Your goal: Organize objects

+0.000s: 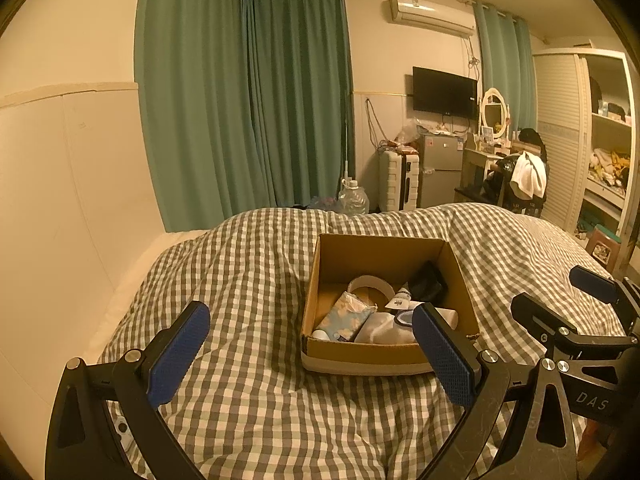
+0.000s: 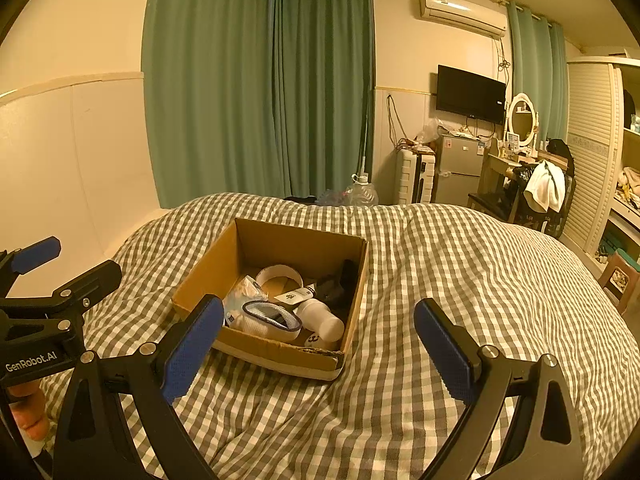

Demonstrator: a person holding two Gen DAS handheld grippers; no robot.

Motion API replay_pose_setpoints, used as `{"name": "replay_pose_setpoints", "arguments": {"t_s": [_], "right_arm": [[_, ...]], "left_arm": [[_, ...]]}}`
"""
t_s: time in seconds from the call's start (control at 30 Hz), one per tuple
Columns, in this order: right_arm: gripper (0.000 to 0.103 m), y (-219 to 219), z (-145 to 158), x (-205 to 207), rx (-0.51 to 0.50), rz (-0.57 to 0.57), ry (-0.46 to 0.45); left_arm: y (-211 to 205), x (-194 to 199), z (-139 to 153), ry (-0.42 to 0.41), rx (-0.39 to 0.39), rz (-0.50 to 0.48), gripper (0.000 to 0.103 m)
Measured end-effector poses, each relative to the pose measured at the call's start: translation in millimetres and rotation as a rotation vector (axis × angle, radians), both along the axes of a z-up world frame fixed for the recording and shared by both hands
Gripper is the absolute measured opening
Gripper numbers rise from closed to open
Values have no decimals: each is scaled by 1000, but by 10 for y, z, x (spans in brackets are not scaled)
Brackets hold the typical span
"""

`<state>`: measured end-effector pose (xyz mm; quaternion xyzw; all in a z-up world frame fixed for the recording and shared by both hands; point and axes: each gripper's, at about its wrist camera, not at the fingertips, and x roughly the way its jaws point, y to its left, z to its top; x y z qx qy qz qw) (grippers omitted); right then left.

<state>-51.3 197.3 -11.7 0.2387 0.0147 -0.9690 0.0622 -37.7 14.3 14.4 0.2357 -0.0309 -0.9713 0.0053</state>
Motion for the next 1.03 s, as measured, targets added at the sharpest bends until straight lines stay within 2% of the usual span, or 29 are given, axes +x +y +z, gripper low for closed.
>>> {"name": "replay_pose_setpoints", "arguments": {"t_s": [1.03], "right_arm": [[97, -27, -7, -11, 1, 1, -9]], "left_arm": [[-7, 16, -5, 6, 0, 8, 103]]}}
